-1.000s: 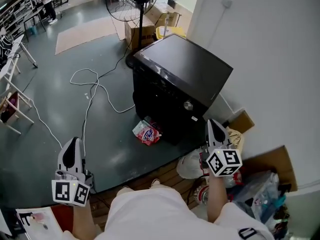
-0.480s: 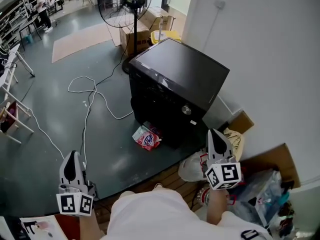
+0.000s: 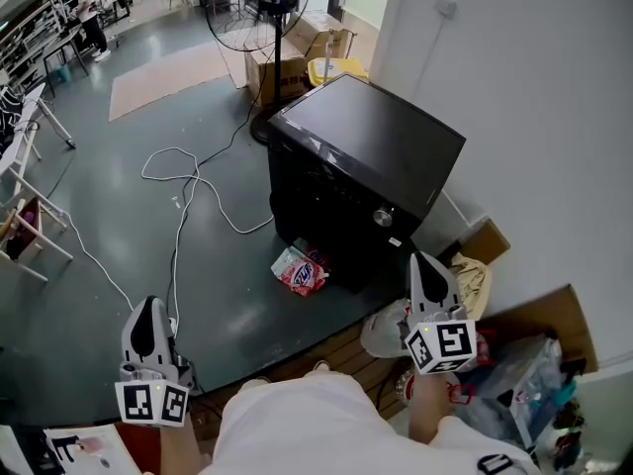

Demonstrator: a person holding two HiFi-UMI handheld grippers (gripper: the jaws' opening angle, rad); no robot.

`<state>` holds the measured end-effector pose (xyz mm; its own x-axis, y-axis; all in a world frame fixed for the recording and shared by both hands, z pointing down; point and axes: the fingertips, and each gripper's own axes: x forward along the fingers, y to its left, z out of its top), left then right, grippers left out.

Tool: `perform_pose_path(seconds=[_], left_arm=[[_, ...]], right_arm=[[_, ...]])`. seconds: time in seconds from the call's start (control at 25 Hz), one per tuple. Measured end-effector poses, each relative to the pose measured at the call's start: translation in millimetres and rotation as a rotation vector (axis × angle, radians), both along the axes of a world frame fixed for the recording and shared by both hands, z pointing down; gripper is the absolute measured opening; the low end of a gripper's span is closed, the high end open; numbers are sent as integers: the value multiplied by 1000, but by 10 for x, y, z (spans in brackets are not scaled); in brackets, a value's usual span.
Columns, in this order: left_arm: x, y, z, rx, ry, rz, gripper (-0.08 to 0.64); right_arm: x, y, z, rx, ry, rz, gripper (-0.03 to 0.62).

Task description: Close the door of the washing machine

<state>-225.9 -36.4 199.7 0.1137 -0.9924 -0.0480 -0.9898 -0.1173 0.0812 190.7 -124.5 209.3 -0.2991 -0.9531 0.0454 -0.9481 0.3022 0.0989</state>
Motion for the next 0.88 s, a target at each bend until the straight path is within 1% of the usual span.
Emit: perform_pose_path(seconds=[0.28,0.6,0.88], left_arm=[[-74,-9,37,-9,4,5,6],[-44,-24,96,-16,24,13,6],[-1,-39,30,-16,17,10,6]], right_arm=[[-133,-4,41,-13,1,-7,-3],[-183,-36,45,-14,22,-18,-3],[-188,-62,7,-13,23,-30,-3]])
